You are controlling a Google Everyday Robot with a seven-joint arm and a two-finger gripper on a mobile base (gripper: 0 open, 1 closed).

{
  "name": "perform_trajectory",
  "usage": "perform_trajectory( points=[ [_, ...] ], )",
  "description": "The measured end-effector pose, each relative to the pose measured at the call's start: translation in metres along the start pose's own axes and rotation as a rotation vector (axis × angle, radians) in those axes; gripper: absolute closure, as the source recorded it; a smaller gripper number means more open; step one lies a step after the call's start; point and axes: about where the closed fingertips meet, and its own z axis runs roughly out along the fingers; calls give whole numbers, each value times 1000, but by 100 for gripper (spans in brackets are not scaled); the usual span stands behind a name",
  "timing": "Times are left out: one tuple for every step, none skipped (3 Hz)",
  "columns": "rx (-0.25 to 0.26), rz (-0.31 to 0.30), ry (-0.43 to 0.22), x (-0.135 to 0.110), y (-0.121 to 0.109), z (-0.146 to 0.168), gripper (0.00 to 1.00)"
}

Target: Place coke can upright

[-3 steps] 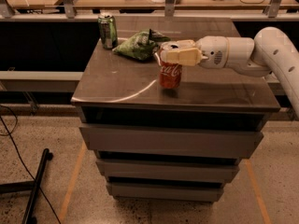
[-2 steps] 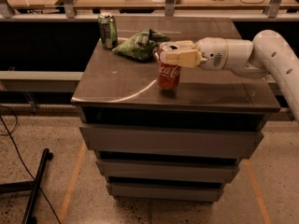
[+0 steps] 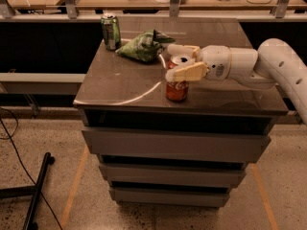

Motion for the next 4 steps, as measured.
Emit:
perform_trajectory(
  points=[
    [17, -7, 39, 10, -1, 4, 0],
    [49, -55, 154, 14, -4, 2, 0],
    [138, -79, 274, 27, -19, -36, 0],
    [215, -76, 308, 40, -30, -84, 0]
  ],
)
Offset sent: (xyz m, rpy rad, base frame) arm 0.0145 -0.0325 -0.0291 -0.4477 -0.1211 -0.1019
